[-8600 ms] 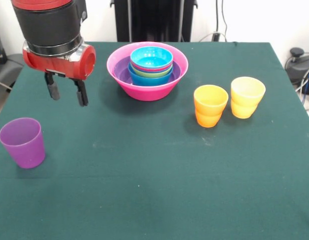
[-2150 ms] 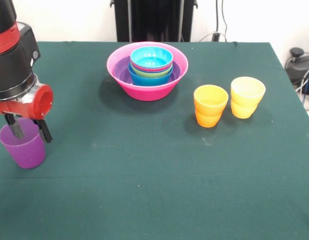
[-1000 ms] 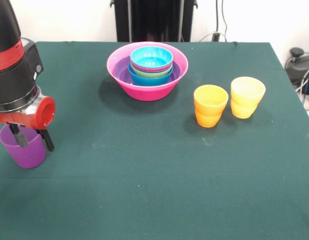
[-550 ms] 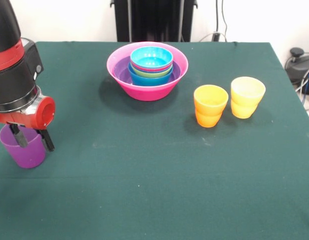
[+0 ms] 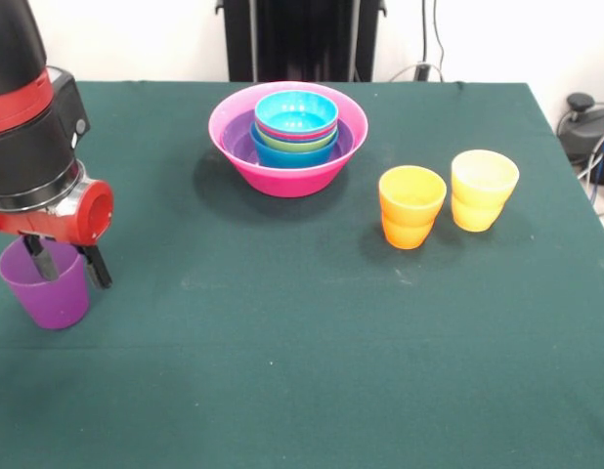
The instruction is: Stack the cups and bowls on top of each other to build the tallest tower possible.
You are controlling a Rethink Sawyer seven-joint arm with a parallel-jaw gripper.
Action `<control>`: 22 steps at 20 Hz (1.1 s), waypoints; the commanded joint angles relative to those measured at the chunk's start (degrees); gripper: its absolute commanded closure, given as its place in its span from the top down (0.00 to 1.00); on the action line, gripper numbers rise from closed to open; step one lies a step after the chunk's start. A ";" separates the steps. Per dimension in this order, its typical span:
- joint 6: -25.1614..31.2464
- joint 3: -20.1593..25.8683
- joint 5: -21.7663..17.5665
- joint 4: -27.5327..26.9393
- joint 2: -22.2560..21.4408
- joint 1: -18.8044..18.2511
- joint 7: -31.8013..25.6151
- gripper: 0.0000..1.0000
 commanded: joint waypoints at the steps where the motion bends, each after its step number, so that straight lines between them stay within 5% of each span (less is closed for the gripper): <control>1: 3.32 0.13 -3.04 5.58 -3.76 0.76 -16.89 1.00; 7: 7.18 -0.03 -2.68 5.45 -6.33 1.37 -16.81 1.00; 14: 5.66 0.64 -3.03 4.99 -4.36 0.37 -17.70 1.00; 22: 0.54 0.90 -2.67 10.82 -5.64 -1.80 -16.80 1.00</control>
